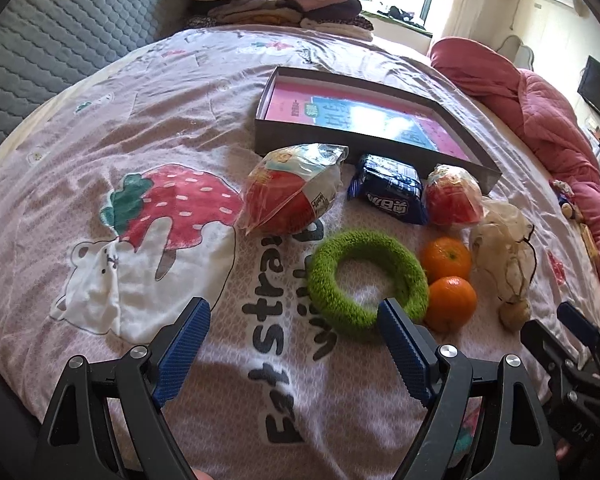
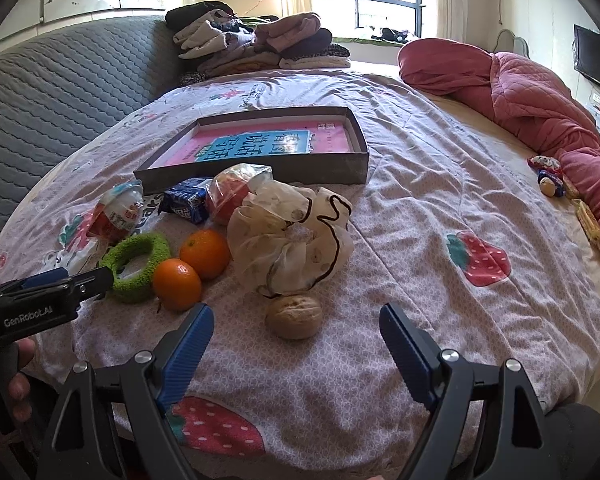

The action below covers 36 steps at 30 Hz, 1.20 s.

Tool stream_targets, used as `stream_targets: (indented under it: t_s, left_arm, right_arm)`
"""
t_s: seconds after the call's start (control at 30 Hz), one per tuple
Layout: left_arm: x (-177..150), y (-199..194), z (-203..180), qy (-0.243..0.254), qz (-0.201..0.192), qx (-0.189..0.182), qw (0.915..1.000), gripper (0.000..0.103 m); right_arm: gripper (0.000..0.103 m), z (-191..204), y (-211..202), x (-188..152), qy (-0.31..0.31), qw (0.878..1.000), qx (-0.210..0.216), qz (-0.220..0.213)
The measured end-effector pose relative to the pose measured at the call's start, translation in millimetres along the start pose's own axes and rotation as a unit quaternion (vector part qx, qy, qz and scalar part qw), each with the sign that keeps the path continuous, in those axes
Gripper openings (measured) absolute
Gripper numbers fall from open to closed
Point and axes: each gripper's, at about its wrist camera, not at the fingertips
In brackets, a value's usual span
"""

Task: Organize objects
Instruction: 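Close left tool on green fuzzy ring while right tool grasps the walnut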

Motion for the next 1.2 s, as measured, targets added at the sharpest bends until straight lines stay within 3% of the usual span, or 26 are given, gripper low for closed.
stream_targets:
  t_s: [0.17, 0.43, 0.67, 0.83, 1.0, 1.2]
  left_arm:
    - [8.3, 12.5, -1.6, -0.002, 0.005, 0.007, 1.0, 0.086]
    - [11.5, 27.7, -5.3, 0.014, 0.009, 0.016, 0.9997, 0.084]
    - [12.0, 35.1, -12.1, 0.032, 0.01, 0.02, 0.9992, 0.058]
    - [12.3, 35.9, -10.3, 0.023, 0.012, -0.008, 0.9996, 0.038]
    - [9.5, 32.9, -11.7, 0.029, 0.005, -0.016, 0.9994, 0.017]
    - [6.8, 24.6, -9.3, 0.03, 0.003, -0.03, 0.9991, 0.013]
  right_arm:
    - [0.083, -1.7, 8.4, 0.0, 0.001, 1.0, -0.003, 0.003]
    - [0.071, -0.8, 23.1, -1.2, -0.004, 1.0, -0.002, 0.016]
    - [0.052, -3.4, 29.9, -2.6, -0.006, 1.0, -0.01, 0.02]
    - [0.036, 1.7, 33.2, -3.9, -0.021, 1.0, -0.001, 0.021]
    - [0.036, 0.5, 33.7, -4.1, -0.016, 1.0, 0.003, 0.02]
    - [0.036, -3.8, 26.2, -4.5, -0.009, 1.0, 0.007, 0.016]
Point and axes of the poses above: each gripper's, at about its wrist camera, not at the fingertips, and y roughly the way its jaws point, z to its left, x to its top
